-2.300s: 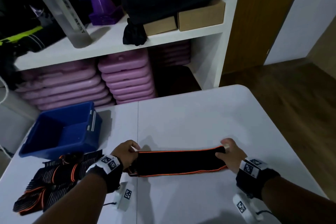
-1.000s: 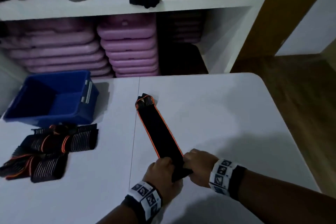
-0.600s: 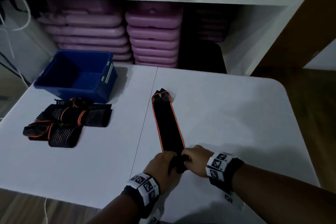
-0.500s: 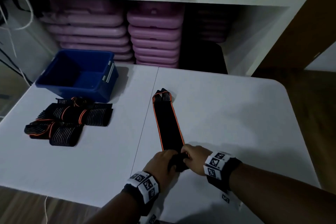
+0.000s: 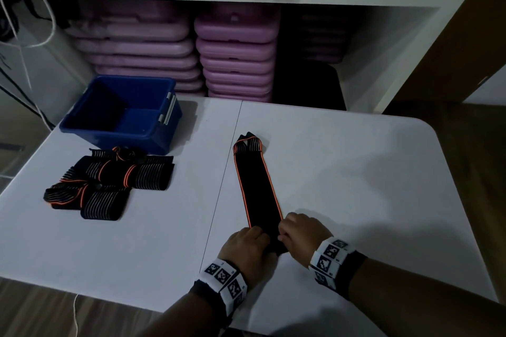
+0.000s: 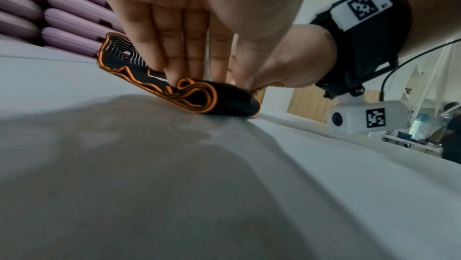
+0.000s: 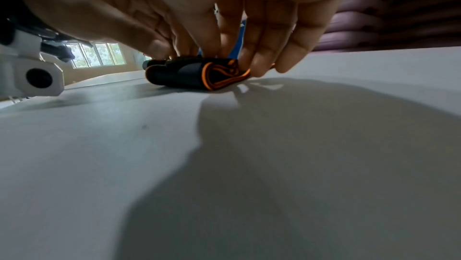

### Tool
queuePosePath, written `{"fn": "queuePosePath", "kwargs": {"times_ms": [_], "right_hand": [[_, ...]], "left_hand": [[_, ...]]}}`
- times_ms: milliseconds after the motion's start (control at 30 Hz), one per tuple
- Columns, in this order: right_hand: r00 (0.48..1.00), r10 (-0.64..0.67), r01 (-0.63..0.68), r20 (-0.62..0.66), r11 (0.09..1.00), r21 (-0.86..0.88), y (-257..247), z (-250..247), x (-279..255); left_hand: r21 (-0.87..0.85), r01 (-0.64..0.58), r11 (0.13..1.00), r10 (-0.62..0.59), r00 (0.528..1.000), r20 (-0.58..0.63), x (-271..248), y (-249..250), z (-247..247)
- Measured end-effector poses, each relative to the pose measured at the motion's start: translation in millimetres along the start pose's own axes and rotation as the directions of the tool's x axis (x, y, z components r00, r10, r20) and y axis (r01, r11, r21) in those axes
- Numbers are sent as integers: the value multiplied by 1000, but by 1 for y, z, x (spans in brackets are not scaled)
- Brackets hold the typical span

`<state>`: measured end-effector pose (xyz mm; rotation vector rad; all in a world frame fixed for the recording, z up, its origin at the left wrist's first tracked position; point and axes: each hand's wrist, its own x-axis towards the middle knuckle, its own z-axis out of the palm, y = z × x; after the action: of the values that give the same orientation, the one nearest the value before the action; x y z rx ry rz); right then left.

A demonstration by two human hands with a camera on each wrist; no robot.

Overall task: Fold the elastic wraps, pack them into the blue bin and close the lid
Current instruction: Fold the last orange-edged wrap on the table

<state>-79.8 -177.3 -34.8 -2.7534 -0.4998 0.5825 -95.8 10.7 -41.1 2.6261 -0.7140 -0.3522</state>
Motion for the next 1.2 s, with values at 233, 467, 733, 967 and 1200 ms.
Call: {"fn": "queuePosePath", "kwargs": {"times_ms": [233,467,733,967,1200], "right_hand": [[992,-76,96,105,975,-198,2,-1,-2],[988,-156,153,-1,966,-209,-1,-2,1],[987,-61,59,147,998,14,1,4,-18],[993,4,-4,122,1000,-3,0,7,-18],[998,62,-62,8,996,71,1,2,-13]], "left_hand": [[65,68,996,-73,994,77,2,-6,0],[75,95,993,-102,991,88,4,-3,-11],[61,93,994,-107,950,293,-10,0,-24],[98,134,986,-156,949,273,0,-2,-17],[57,184,981,-191,967,171,15,0,-19]]}}
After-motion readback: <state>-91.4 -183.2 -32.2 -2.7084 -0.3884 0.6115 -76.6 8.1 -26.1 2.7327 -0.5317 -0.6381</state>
